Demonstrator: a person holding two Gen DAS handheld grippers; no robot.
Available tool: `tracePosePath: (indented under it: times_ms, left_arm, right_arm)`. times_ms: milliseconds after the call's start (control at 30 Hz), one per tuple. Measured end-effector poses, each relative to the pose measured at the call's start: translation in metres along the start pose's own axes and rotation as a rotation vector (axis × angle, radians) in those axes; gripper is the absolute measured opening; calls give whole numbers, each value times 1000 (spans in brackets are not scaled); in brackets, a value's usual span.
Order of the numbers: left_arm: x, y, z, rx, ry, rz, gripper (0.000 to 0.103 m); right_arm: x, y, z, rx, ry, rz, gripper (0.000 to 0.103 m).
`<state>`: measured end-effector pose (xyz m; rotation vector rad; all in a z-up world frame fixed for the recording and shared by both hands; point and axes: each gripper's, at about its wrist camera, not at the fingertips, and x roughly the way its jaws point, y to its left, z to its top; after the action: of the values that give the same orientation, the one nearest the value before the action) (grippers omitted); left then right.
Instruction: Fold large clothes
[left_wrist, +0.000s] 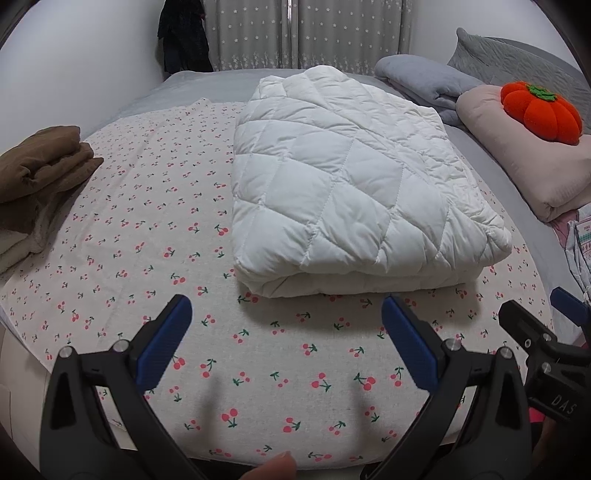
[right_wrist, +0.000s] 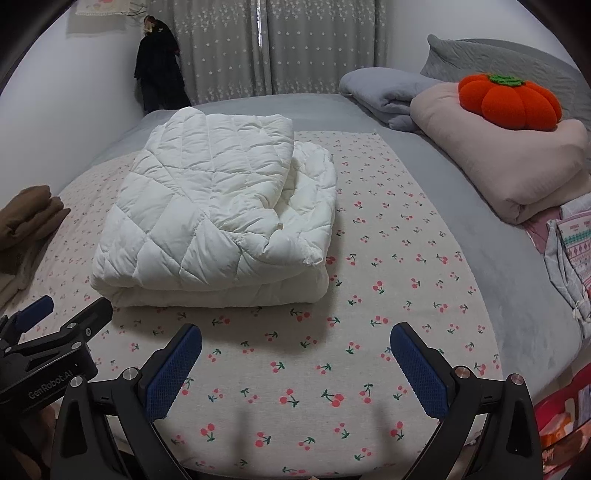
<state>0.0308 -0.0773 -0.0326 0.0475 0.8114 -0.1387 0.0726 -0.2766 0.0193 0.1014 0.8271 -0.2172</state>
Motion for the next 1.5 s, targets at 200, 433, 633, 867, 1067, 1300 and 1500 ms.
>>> tracePosePath:
  times_ms: [200, 433, 633, 867, 1067, 1300, 1500]
  left_arm:
    - [0, 1, 0, -1, 1, -1, 102]
    - [-1, 1, 0, -1, 1, -1, 102]
    - [-1, 1, -1, -1, 1, -2, 102]
    - [-1, -1, 0, 2, 4, -4, 102]
    - [0, 0, -1, 3, 8, -6, 102]
    - [0, 0, -1, 3, 7, -6, 102]
    - [0, 0, -1, 1, 10, 3, 102]
  right_arm:
    - [0, 1, 0, 0, 3, -4, 103]
    - [1, 1, -1, 0, 4, -6, 103]
    - [2, 0, -1, 7, 5, -9, 103]
    - [2, -1, -1, 7, 6, -9, 103]
    - [3, 0, -1, 7, 7, -10, 103]
    - [4, -2, -2, 11, 7, -15, 103]
    - [5, -2, -2, 11, 10, -18, 103]
